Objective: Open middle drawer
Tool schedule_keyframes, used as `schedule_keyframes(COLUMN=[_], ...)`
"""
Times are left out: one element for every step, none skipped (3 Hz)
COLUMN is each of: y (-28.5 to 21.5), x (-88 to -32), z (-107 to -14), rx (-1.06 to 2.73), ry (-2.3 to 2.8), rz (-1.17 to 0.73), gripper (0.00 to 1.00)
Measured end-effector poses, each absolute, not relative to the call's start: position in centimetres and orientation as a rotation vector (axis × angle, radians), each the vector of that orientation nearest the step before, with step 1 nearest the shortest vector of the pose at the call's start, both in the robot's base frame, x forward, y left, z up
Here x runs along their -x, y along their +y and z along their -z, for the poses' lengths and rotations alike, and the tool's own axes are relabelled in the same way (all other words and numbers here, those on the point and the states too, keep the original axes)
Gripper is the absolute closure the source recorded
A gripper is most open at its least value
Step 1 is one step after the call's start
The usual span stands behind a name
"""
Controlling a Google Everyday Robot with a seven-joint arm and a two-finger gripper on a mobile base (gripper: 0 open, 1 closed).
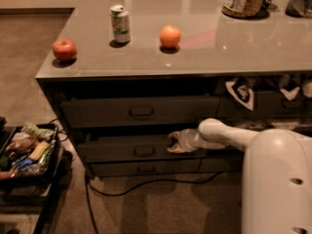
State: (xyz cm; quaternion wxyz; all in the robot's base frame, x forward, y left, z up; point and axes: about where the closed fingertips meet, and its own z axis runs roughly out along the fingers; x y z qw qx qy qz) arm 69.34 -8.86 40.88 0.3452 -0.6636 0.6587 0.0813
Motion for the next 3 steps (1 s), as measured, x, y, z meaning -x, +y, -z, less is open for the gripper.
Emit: schedule_keyframes(y=[-8.8, -8.7, -8.7], x=[-68.7, -67.3, -67.2], z=[-40.7, -40.6, -41.0], rx=[1.716, 1.688, 1.688], ry=[1.713, 1.717, 1.717], rz=[-0.231, -0.250, -0.249], gripper=[0.88, 0.87, 0.86])
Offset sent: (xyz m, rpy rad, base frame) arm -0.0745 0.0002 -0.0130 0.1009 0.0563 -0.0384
